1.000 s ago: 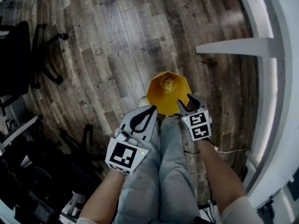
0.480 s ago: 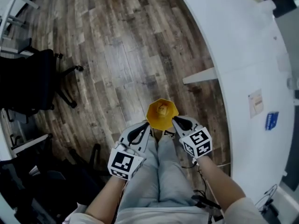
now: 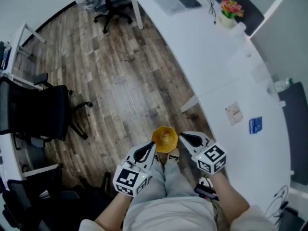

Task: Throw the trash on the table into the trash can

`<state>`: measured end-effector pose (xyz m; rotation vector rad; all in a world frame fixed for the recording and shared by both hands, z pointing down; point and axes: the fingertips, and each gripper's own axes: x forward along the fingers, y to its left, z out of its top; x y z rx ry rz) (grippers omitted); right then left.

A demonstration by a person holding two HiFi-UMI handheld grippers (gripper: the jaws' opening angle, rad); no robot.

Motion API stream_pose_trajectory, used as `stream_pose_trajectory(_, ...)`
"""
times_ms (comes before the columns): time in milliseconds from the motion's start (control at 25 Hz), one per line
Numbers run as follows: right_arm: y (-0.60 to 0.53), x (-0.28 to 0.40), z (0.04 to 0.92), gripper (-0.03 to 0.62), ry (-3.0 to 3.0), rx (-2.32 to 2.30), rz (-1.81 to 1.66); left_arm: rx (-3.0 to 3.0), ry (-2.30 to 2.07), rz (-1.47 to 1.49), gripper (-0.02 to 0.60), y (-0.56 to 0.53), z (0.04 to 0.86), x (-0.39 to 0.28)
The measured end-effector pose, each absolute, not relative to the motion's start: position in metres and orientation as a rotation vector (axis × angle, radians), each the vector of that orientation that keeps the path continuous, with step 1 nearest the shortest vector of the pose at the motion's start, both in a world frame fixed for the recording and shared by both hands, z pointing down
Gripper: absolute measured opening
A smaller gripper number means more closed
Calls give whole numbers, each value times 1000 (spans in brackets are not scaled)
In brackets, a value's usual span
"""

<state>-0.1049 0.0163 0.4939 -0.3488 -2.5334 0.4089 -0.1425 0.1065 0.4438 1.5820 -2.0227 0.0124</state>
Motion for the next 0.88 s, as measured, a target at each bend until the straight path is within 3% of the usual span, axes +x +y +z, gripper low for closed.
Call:
stream_pose_trajectory(360, 19, -83, 418, 32, -2605, -250, 379, 1622, -2063, 51, 2, 106, 382, -137)
stream_pose_trajectory(880, 18, -81, 380, 32, -2678, -229, 366, 1677, -2080, -3, 0, 95, 349, -128)
